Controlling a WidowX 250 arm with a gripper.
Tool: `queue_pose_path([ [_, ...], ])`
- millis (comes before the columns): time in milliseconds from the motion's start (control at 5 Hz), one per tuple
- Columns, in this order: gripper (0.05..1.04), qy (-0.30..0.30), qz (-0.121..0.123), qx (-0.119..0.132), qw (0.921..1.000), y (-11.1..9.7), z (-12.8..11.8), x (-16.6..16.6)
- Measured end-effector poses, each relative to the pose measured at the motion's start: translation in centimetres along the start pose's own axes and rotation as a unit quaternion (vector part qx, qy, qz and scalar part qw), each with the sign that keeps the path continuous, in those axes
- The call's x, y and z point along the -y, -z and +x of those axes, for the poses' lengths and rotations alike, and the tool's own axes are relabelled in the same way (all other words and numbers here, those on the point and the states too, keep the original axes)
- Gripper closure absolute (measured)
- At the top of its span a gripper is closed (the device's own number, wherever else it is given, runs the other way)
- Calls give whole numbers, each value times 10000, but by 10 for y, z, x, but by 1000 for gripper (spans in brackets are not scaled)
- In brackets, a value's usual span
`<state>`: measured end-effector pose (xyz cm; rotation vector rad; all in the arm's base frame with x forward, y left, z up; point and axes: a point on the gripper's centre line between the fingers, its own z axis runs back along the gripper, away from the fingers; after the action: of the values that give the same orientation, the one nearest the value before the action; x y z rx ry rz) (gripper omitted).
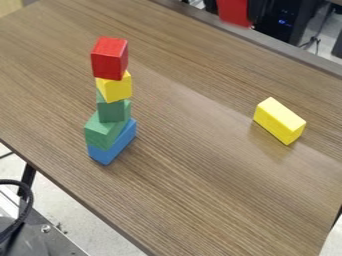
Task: Take red block and put on top of the another red block
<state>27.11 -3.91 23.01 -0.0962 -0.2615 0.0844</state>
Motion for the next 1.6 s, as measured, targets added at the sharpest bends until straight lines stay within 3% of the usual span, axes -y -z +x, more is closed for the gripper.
queue_pose_path([
  [200,497,-479,-7,33,9988,-14,-1,-18],
  [400,497,-1270,98,-248,9915,-27,-6,-33],
  [600,497,-2026,256,-600,9771,-28,-17,-52],
  [800,497,-2236,400,-866,9700,-18,-29,-59],
  [1000,497,-2350,516,-995,9655,-22,-44,-61],
  [1200,497,-2376,532,-1178,9627,-15,-56,-60],
  [1400,497,-2662,643,-1391,9516,-17,-64,-74],
  [1600,497,-2956,800,-1354,9423,-8,-69,-91],
])
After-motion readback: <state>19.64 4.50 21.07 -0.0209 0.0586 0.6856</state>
